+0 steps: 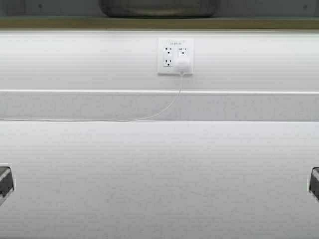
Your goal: Open the cabinet, put the pot inside, then close it
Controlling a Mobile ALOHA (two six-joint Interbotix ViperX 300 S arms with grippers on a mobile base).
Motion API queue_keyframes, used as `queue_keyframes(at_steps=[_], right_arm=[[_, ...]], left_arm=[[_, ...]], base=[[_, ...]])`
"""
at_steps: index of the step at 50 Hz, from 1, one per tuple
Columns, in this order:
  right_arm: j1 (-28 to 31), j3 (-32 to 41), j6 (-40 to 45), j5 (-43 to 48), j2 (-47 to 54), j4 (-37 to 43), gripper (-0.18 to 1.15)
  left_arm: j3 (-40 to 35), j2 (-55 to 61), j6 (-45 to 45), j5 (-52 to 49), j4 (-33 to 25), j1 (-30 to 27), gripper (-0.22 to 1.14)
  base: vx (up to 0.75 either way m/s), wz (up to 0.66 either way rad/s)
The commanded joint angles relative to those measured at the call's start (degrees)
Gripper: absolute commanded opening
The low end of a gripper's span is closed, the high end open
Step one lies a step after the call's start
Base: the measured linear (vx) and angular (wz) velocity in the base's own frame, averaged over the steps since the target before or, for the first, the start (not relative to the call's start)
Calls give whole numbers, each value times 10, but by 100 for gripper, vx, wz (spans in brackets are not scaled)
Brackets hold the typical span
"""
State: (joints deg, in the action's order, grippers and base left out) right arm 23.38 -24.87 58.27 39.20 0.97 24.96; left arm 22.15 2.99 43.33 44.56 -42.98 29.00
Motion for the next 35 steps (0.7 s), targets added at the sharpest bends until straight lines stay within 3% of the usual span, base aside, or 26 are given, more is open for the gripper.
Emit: queue_keyframes(at_steps=[1, 15, 23, 30, 35], right_arm=[[-18, -23, 1, -2, -28, -7, 104], [-67, -62, 1, -2, -55, -25, 104], [-91, -87, -3, -2, -76, -36, 104], [-105, -137, -44, -9, -116, -116, 103], [-109, -184, -106, -34, -161, -143, 101]], left_arm=[[29, -40, 9, 12, 4, -13, 102], [97, -96, 54, 23, 6, -96, 102], [129, -124, 57, 20, 14, -110, 102], [180, -151, 17, 11, 114, -109, 97], [221, -171, -48, -18, 168, -110, 80]], base=[[0, 0], [0, 0], [0, 0], [0, 0], [0, 0]])
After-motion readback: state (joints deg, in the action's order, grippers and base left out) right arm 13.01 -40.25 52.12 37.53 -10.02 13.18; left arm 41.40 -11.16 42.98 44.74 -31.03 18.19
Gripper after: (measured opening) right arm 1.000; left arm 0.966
